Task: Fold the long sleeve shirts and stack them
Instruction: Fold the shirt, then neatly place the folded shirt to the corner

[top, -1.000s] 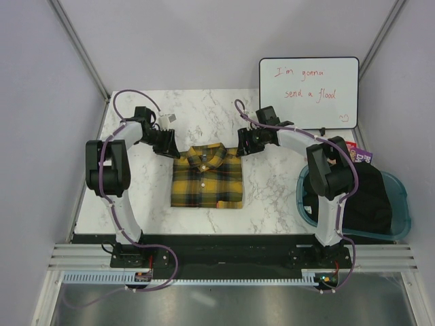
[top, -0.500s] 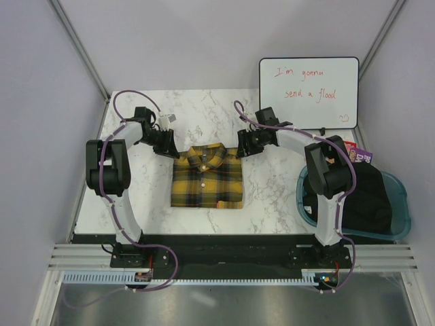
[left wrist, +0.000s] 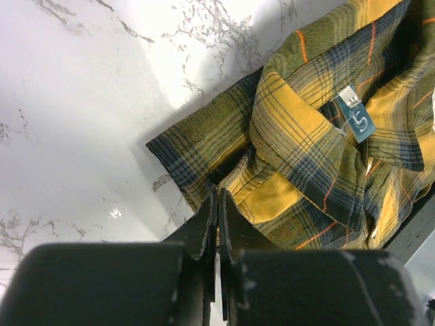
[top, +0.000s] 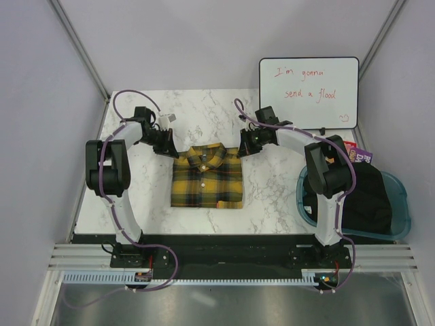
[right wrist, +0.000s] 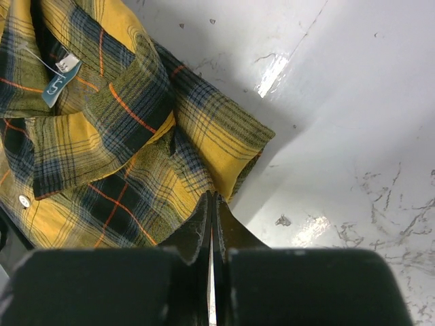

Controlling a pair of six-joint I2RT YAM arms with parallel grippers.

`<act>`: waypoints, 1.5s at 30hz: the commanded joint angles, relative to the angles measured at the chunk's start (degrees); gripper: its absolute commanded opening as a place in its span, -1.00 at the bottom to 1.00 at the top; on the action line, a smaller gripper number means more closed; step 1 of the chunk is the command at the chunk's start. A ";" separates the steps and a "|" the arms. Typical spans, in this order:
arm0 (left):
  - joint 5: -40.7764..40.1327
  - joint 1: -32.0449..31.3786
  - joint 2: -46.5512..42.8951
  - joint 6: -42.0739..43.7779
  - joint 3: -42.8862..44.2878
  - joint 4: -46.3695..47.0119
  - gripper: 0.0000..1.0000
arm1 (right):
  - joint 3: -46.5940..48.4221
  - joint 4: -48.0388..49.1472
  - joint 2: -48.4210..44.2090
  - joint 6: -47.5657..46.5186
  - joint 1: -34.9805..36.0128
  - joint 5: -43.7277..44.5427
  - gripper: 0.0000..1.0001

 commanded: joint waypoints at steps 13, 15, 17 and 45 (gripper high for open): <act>-5.71 -0.01 -3.00 1.75 1.79 7.50 -0.96 | 7.70 1.77 1.47 -3.67 -0.29 7.84 -1.00; -8.77 -0.01 -0.10 1.57 4.34 7.41 -0.96 | 8.94 2.47 3.32 -3.84 -0.29 9.76 -1.00; -10.11 -0.01 3.42 1.48 6.35 7.58 -0.96 | 9.30 4.05 5.09 -3.49 -0.38 11.88 -1.00; -42.97 -39.64 -21.03 -15.40 -13.51 8.99 0.99 | -12.95 2.21 -26.01 9.09 -3.63 -2.36 0.96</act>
